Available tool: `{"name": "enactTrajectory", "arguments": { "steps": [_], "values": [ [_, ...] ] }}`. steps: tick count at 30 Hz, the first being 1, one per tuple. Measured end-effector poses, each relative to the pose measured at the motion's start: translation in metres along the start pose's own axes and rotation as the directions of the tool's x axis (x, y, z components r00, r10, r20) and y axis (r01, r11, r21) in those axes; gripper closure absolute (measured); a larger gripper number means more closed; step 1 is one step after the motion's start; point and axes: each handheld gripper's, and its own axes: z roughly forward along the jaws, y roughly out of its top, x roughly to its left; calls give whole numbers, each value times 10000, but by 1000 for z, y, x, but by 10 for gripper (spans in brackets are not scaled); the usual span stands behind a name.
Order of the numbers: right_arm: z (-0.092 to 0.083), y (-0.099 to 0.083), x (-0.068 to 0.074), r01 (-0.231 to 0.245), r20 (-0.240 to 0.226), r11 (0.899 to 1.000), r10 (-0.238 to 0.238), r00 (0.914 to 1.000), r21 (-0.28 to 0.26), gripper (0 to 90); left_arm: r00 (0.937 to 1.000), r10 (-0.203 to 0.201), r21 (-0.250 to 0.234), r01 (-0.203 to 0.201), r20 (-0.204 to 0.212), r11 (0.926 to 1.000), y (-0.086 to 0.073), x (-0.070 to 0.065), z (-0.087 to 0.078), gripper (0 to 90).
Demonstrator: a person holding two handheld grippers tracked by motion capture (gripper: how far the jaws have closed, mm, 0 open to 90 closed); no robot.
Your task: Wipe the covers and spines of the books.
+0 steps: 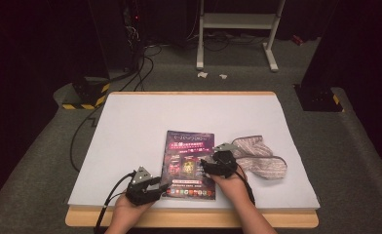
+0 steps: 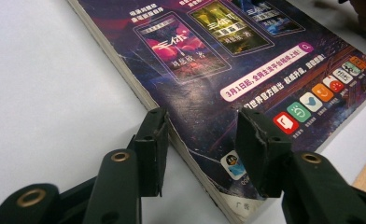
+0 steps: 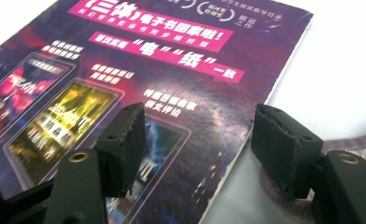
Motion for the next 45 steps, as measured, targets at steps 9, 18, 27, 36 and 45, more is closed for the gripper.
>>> {"name": "enactTrajectory", "arguments": {
  "steps": [9, 18, 27, 36, 45],
  "values": [
    [-23, -20, 10, 444, -108, 9990, -444, 9990, -14, 361, 9989, -292, 125, 288, 366, 9995, 13, 16, 8, 528],
    [-62, -31, -9, 573, 710, 9937, -506, 9962, -961, 382, 9984, -510, -223, 516, 262, 9984, 25, 30, 17, 489],
    [-97, -28, -49, 246, 2125, 9821, 159, 9770, -1866, 381, 9994, -257, -173, 262, 232, 9995, 25, 21, 16, 557],
    [-108, -32, -85, -222, 3329, 9808, 869, 9389, -1937, 313, 9998, -194, -745, 198, 66, 9970, 26, 26, 8, 524],
    [-107, -44, -112, -1251, 3183, 9797, 1699, 9326, -1565, 289, 9982, -512, -1292, 467, -317, 9905, 27, 38, -5, 501]
  ]
}}
